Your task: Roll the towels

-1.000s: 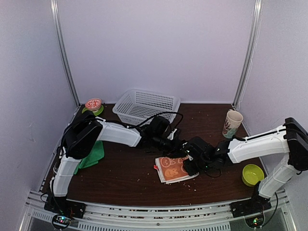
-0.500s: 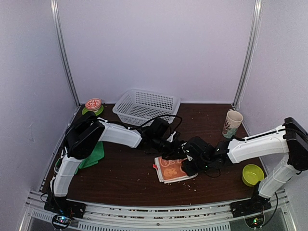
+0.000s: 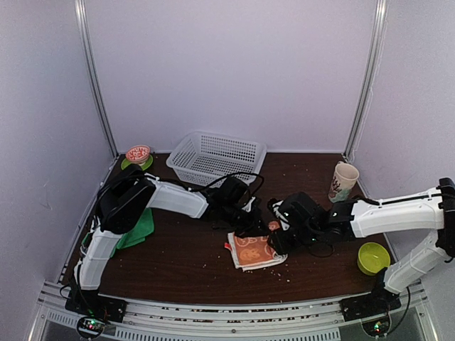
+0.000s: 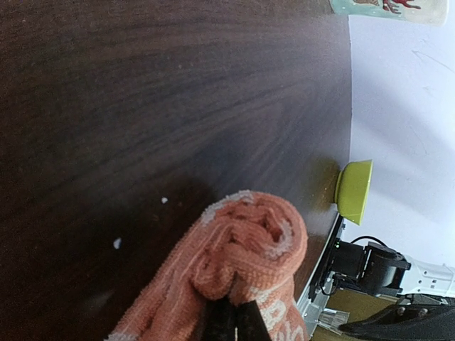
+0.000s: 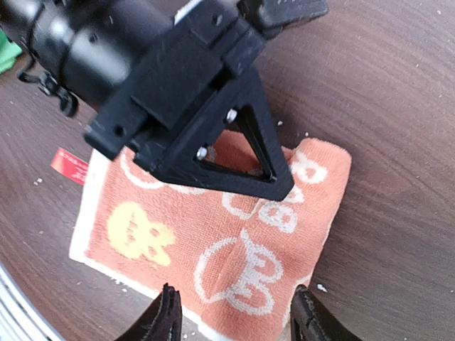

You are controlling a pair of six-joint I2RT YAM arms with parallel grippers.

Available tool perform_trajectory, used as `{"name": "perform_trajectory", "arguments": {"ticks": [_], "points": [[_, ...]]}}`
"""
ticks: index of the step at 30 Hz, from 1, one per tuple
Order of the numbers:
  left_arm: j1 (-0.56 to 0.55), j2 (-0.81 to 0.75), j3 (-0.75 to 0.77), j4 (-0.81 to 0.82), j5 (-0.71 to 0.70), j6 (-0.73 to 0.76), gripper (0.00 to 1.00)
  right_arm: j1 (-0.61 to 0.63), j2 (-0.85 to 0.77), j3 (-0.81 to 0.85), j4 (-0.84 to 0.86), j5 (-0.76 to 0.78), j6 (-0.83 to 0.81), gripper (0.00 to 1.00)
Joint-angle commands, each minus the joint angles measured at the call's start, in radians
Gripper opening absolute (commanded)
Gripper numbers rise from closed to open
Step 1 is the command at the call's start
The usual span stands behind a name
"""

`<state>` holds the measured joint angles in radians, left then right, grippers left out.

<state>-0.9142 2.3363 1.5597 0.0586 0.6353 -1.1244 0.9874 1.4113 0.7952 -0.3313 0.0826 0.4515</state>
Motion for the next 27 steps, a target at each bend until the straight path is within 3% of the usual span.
{"name": "perform_trajectory", "arguments": {"ticks": [1,12,23,27], "points": [[0.011,0.036,-0.010,-0.013,-0.021,0.005,0.00,-0.067,-0.082,-0.025,0.020,-0.057,0.072,0.53],[0.009,0.006,-0.039,0.005,-0.020,0.007,0.00,-0.243,-0.075,-0.208,0.313,-0.406,0.268,0.52],[0.003,-0.037,-0.076,0.029,-0.026,0.008,0.00,-0.268,0.040,-0.250,0.382,-0.465,0.279,0.52],[-0.001,-0.052,-0.075,0.008,-0.028,0.022,0.00,-0.270,0.074,-0.236,0.353,-0.457,0.252,0.47]]}}
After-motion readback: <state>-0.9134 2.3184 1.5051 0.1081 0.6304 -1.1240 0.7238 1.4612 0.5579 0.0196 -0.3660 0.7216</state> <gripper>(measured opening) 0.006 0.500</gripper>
